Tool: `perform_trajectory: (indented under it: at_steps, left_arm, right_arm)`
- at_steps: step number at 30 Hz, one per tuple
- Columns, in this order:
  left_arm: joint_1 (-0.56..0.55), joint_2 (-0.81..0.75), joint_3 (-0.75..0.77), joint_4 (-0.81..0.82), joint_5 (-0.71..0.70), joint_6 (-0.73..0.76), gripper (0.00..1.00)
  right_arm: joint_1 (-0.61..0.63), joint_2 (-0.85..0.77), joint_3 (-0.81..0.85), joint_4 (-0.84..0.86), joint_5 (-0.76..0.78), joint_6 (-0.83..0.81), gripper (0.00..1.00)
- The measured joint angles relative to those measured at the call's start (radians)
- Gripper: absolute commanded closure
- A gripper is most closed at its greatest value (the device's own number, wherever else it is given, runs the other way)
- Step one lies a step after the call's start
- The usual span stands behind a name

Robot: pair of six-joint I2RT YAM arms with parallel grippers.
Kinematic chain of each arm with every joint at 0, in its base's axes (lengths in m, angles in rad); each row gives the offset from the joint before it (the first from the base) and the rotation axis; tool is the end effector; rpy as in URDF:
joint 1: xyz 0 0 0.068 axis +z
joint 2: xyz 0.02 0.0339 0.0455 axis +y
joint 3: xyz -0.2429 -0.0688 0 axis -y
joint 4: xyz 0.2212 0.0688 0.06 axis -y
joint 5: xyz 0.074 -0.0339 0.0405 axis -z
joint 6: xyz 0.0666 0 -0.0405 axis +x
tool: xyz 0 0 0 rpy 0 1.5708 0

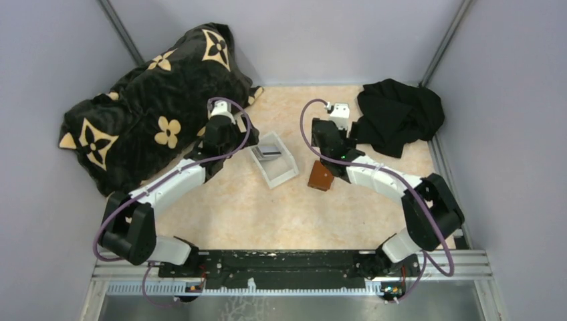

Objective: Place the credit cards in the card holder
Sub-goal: Pick up the credit card from the storage box.

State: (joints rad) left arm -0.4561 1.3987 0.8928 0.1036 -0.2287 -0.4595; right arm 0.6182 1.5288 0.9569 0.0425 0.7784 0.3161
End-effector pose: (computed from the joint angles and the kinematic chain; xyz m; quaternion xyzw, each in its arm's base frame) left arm 0.3018 -0.1312 0.2437 -0.0643 0.8286 -0.1568 0.5336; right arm 0.2985 0.1549 0.2256 0.0658 0.8219 -0.0866 0.5592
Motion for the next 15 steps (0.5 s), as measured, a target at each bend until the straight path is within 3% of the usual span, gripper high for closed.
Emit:
perform_trajectory:
  at_steps: [8, 15]
  left_arm:
    - [-0.049, -0.002, -0.031, -0.077, 0.000, -0.054, 0.00]
    - [-0.073, -0.040, -0.068, -0.112, 0.002, -0.073, 0.00]
  right_arm:
    - [0.071, -0.129, -0.134, -0.016, -0.064, 0.020, 0.19]
    - [0.074, -0.291, -0.290, -0.034, -0.142, 0.127, 0.23]
